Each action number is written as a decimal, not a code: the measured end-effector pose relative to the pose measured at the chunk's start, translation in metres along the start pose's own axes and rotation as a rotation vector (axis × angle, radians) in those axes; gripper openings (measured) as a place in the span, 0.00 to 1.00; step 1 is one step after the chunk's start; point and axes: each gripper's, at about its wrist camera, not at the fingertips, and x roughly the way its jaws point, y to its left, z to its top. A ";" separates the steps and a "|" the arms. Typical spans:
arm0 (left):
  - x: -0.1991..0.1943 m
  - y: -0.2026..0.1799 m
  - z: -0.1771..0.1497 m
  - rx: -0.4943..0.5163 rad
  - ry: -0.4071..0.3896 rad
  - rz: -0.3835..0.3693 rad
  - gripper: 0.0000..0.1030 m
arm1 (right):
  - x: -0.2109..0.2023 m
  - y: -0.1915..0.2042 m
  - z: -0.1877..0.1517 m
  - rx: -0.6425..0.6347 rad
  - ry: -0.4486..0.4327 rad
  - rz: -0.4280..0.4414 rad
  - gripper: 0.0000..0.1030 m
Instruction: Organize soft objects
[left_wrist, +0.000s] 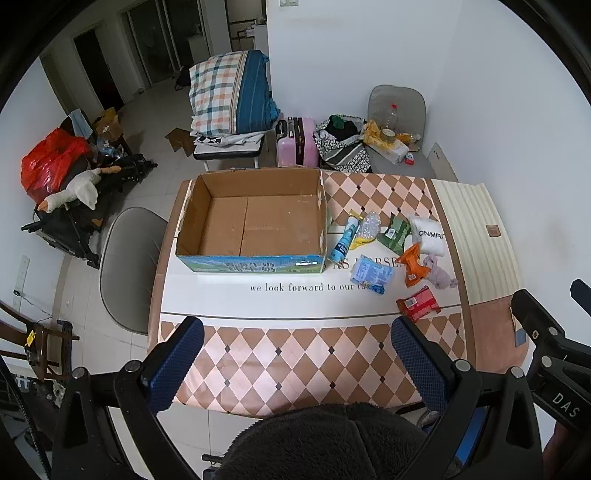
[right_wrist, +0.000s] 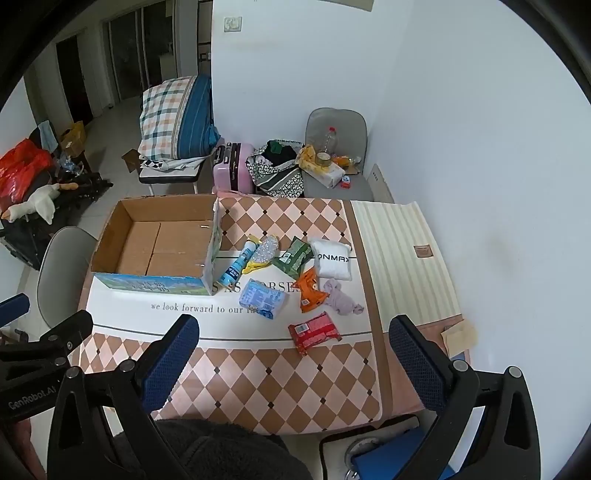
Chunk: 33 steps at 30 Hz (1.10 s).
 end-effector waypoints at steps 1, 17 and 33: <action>-0.004 0.004 -0.004 -0.002 -0.008 -0.002 1.00 | -0.001 0.000 0.001 0.001 -0.002 -0.002 1.00; -0.009 0.008 -0.006 -0.008 -0.026 -0.008 1.00 | -0.009 0.000 -0.002 0.004 -0.030 0.005 1.00; -0.011 0.012 -0.004 -0.010 -0.035 -0.008 1.00 | -0.013 -0.002 0.003 0.006 -0.045 0.006 1.00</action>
